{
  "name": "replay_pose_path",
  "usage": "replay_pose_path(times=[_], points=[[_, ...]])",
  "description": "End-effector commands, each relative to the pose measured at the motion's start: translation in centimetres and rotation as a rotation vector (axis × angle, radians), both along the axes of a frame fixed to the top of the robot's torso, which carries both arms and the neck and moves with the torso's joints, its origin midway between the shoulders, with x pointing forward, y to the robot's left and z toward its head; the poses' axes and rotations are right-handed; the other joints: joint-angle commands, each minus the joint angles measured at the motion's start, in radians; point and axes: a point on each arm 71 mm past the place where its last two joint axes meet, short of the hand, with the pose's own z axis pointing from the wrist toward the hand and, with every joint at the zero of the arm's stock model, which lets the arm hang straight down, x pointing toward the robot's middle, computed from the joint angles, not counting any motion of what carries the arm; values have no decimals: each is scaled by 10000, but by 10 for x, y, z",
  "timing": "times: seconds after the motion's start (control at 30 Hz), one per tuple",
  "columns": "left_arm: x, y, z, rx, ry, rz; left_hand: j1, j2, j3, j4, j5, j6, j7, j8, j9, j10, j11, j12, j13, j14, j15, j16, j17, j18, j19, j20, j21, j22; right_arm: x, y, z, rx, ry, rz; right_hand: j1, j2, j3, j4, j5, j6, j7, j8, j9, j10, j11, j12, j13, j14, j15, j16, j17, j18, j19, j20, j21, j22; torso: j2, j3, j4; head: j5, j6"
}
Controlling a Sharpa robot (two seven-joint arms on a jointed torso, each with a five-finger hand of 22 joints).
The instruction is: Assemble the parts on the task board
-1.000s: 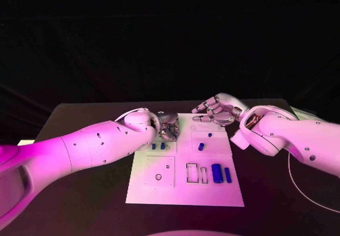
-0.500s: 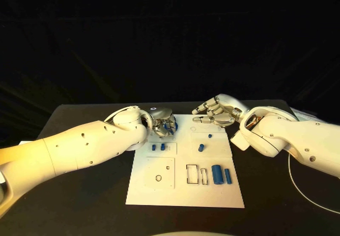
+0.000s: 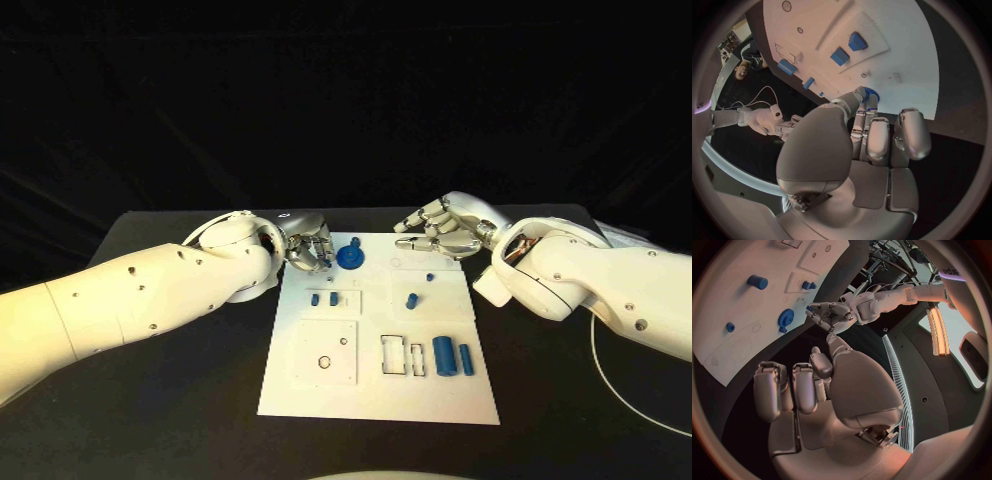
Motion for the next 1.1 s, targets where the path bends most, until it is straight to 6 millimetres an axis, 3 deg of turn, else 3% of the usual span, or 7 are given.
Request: replay_pose_path(times=[0.03, 0.37, 1.1], points=[[0, 1, -5, 112, 252, 12, -27, -31, 55, 20, 13, -16, 55, -59, -4, 67, 20, -46, -7, 251, -7, -30, -8, -97, 320, -39, 53, 677, 0, 1, 0, -24, -51, 67, -9, 79, -61, -10, 31, -5, 12, 54, 11, -33, 15, -5, 15, 561, 62, -31, 460, 95, -73, -7, -53, 357, 12, -9, -17, 25, -8], [-1, -2, -12, 396, 364, -85, -52, -40, 80, 9, 14, -15, 54, -75, -11, 75, 22, -70, -4, 248, -4, -29, -22, -92, 312, -35, 31, 670, 0, 2, 0, -23, -43, 90, -9, 79, -61, -10, 31, -5, 12, 54, 11, -33, 15, -5, 15, 561, 62, -31, 460, 95, -73, -7, -53, 357, 15, 1, -39, 29, -50], [-4, -8, -20, 709, 748, -247, -103, -62, 108, -6, 8, 0, 49, -93, -17, 104, 19, -101, 7, 238, -2, -41, -71, -133, 353, -30, 251, 800, 0, 2, 0, -26, -34, 107, 18, 107, -68, -16, 41, -4, 13, 59, 10, -53, 14, -22, -9, 558, 61, -50, 440, 97, -79, -9, -62, 346, 5, 8, -19, 25, -82]])
